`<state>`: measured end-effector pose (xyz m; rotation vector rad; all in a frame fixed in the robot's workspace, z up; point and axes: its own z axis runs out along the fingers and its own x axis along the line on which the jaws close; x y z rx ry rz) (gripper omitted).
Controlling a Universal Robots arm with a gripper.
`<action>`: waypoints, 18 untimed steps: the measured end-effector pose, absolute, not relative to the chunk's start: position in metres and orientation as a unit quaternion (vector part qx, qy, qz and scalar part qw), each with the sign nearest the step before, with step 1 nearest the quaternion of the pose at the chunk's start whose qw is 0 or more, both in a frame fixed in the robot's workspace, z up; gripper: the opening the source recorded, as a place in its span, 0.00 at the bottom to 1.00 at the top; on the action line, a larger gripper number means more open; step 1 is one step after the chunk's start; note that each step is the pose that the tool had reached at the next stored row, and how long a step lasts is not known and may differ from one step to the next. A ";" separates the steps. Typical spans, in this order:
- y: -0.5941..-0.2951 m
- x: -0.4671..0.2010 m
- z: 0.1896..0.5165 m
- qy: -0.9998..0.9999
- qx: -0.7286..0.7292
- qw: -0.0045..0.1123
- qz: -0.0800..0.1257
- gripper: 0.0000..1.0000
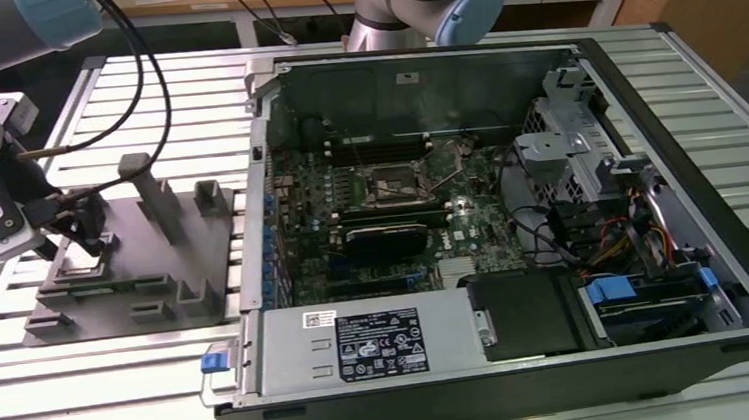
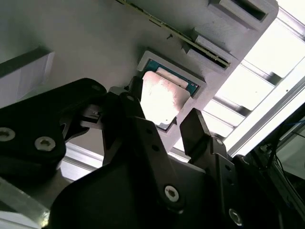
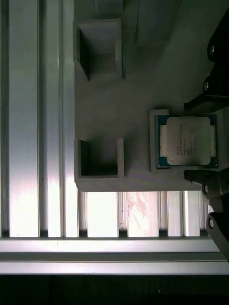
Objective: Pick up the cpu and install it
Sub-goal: 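Pick up the cpu and move it towards the insertion slot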
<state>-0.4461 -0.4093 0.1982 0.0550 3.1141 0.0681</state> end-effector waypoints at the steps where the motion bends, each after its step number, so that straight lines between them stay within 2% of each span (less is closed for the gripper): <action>1: -0.409 -0.446 0.198 1.000 0.017 0.013 0.022 0.59; 11: -0.409 -0.444 0.195 1.000 0.012 0.013 0.022 0.59; 13: -0.409 -0.444 0.195 1.000 0.012 0.013 0.022 0.60; 14: -0.409 -0.444 0.194 1.000 0.012 0.013 0.022 0.66; 18: -0.409 -0.444 0.192 1.000 0.006 0.013 0.022 0.66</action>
